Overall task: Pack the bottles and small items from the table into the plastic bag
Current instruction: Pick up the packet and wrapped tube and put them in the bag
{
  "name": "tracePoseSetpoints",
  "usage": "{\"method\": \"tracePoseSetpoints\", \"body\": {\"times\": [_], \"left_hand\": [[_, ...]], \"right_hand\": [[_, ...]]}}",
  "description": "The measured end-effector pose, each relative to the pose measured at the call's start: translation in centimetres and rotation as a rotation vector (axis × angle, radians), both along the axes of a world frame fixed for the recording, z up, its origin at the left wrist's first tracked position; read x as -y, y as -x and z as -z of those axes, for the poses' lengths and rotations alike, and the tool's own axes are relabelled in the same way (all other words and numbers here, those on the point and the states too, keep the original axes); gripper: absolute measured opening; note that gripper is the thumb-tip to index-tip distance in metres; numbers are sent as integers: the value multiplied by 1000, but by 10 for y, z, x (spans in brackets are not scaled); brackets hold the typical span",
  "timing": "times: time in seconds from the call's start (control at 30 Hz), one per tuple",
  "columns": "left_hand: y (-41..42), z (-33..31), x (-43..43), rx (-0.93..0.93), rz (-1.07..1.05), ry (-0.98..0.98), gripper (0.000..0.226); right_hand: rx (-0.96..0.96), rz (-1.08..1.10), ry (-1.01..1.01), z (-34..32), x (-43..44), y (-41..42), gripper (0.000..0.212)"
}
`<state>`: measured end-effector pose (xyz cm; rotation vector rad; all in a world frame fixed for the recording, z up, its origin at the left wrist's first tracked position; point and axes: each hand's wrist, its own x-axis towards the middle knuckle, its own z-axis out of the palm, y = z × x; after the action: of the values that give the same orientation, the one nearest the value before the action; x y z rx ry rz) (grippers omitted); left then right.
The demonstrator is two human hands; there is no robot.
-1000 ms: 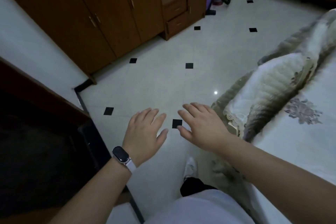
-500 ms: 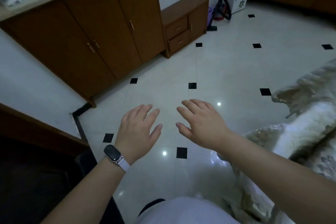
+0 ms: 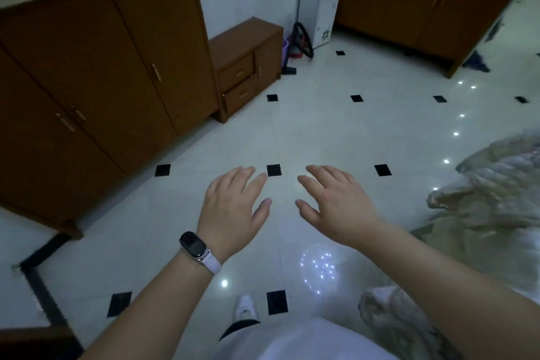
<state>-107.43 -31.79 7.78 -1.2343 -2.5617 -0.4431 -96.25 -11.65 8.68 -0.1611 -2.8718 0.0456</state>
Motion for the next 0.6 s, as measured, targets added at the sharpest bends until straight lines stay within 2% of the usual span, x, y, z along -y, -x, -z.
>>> {"method": "tracePoseSetpoints", "body": {"times": [0.17,0.37,0.6], "left_hand": [[77,-4,-34,-7,140,12,45],[124,-1,-95,24,299,-37,44],[173,6,-215,29,430,26,44]], "right_hand": [[-4,145,-10,-10,-15,47,49],[-32,307,-1,-6,-58,68,47],[-57,445,44,19,-152,99,48]]}}
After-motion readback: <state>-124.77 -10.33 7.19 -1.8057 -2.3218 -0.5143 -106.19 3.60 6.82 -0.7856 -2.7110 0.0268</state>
